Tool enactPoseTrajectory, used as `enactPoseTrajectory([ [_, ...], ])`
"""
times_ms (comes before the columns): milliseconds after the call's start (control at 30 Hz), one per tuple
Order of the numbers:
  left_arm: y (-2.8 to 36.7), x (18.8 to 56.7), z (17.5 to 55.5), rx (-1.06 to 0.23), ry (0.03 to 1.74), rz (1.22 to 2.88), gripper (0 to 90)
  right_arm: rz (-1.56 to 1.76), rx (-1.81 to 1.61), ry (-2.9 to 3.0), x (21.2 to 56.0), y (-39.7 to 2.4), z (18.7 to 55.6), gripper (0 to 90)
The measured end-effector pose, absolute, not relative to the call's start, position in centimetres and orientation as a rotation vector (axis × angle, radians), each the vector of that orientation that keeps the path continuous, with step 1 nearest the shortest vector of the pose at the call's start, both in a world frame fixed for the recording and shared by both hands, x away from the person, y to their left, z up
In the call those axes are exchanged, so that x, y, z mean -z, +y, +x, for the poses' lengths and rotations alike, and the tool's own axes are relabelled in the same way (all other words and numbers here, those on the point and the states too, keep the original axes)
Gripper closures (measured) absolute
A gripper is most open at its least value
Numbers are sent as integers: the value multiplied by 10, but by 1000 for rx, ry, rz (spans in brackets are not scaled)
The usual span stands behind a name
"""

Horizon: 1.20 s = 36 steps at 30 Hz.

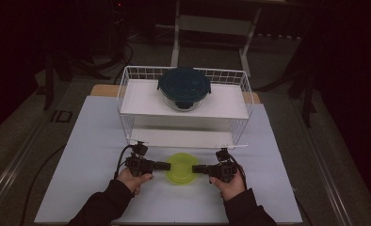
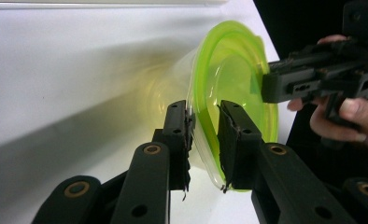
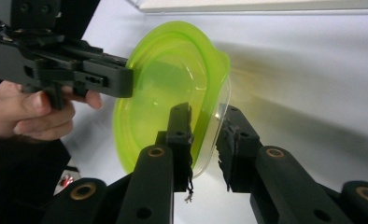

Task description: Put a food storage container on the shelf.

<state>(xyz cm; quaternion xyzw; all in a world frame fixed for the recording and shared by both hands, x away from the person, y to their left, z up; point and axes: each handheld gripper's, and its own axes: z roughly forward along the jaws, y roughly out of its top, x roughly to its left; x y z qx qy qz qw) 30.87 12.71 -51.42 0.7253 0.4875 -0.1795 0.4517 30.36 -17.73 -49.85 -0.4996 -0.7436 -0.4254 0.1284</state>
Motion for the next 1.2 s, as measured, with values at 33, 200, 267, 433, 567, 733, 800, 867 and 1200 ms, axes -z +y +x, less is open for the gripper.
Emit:
enactPoseTrajectory([
  [33,127,514,307,444,1201,1794,740,-1447,1238,-2180,498,-176,302,761],
  [200,130,512,301,457,1212,1787,763,-1443,1244,-2219,493,-173,295,779],
  [267,131,512,297,451,1206,1788,768,-1439,1254,-2229,492,-173,292,787],
  [433,132,510,291,440,1225,1784,789,-1420,1263,-2261,488,-170,287,804],
  [567,130,504,288,409,1224,1798,803,-1428,1263,-2283,487,-170,284,812],
  [733,132,492,285,404,1194,1804,803,-1405,1288,-2311,477,-171,280,812],
  [800,132,487,284,394,1184,1801,804,-1399,1303,-2318,471,-171,279,812],
  [867,132,481,283,386,1173,1796,804,-1391,1318,-2327,465,-171,278,812],
  [1200,133,437,275,295,1108,1790,807,-1359,1416,-2320,432,-174,271,813],
])
